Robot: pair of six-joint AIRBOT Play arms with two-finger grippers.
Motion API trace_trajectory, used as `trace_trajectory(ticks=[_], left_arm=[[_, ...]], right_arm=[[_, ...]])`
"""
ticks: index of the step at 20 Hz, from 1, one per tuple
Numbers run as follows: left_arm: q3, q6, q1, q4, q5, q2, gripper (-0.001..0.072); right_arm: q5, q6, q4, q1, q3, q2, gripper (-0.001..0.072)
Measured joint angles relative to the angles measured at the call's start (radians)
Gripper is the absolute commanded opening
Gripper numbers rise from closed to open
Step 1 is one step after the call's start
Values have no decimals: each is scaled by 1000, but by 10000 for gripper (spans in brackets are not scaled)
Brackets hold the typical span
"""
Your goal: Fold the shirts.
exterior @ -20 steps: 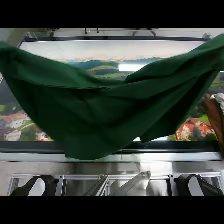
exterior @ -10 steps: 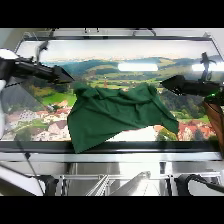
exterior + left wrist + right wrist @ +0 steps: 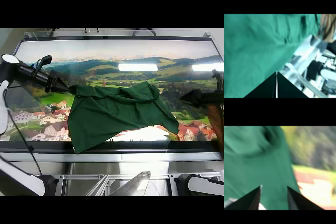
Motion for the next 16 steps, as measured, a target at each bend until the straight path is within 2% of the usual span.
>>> trace_trajectory(ticks=[4, 6, 9, 13, 14, 15, 16], left_arm=[[-389, 56, 14, 63, 100, 256, 14], [-568, 72, 32, 85, 161, 374, 278], [-791, 80, 65, 101, 229, 512, 279], [-983, 86, 102, 104, 272, 620, 281], [-1023, 87, 106, 104, 274, 638, 280], [-1059, 87, 110, 104, 280, 651, 281], [-1089, 87, 112, 104, 280, 660, 281]], right_arm=[[-34, -46, -90, -12, -77, -23, 487], [-47, -60, -109, -11, -93, -47, 488], [-57, -68, -124, 9, -104, -94, 487], [-30, -90, -111, 63, -106, -132, 485], [-27, -93, -113, 77, -107, -137, 400], [-29, -97, -122, 91, -108, -140, 93], [-32, -97, -130, 101, -110, -145, 26]])
